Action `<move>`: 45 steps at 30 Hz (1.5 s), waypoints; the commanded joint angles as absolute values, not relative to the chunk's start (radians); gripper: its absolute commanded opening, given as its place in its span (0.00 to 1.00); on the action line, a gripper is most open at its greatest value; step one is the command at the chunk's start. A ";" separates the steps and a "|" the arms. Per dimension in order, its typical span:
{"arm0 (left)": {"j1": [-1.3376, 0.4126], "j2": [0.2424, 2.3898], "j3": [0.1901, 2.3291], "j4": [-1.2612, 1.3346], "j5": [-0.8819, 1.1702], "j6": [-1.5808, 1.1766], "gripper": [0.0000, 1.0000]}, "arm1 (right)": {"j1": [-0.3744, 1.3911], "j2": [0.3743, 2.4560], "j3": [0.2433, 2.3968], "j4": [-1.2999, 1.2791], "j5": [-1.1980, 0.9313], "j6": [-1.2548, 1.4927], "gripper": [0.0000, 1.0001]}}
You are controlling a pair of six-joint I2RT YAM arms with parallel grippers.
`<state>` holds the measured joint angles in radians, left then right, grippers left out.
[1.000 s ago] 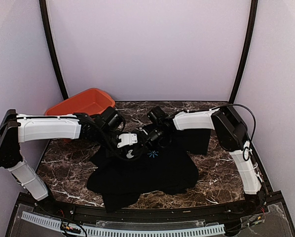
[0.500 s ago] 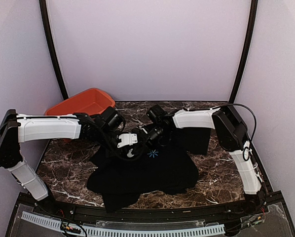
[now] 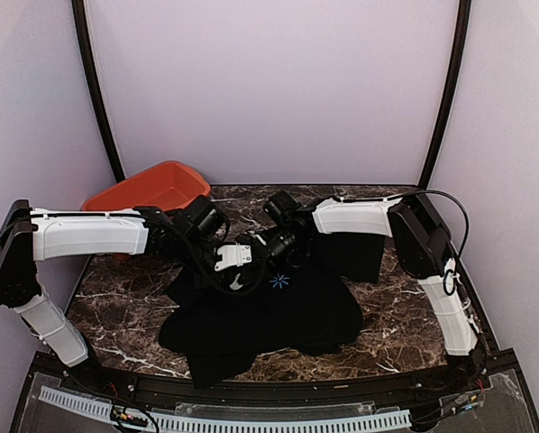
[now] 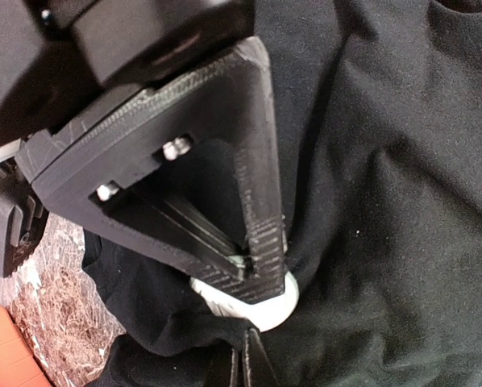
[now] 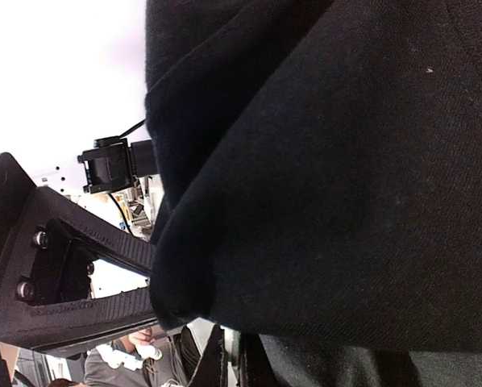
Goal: Pin the brooch onto the clothing
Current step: Cross the brooch on the flattened clothing.
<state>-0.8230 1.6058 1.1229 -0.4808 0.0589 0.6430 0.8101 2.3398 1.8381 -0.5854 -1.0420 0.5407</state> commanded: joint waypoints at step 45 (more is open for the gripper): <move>-0.831 1.586 1.127 -0.498 0.085 0.637 0.01 | 0.851 2.354 1.909 -0.723 -0.956 0.386 0.00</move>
<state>-0.8230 1.6058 1.1229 -0.4812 0.0643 0.6426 0.8280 2.3398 1.8736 -0.7059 -0.9527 0.4099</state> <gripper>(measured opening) 0.009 0.021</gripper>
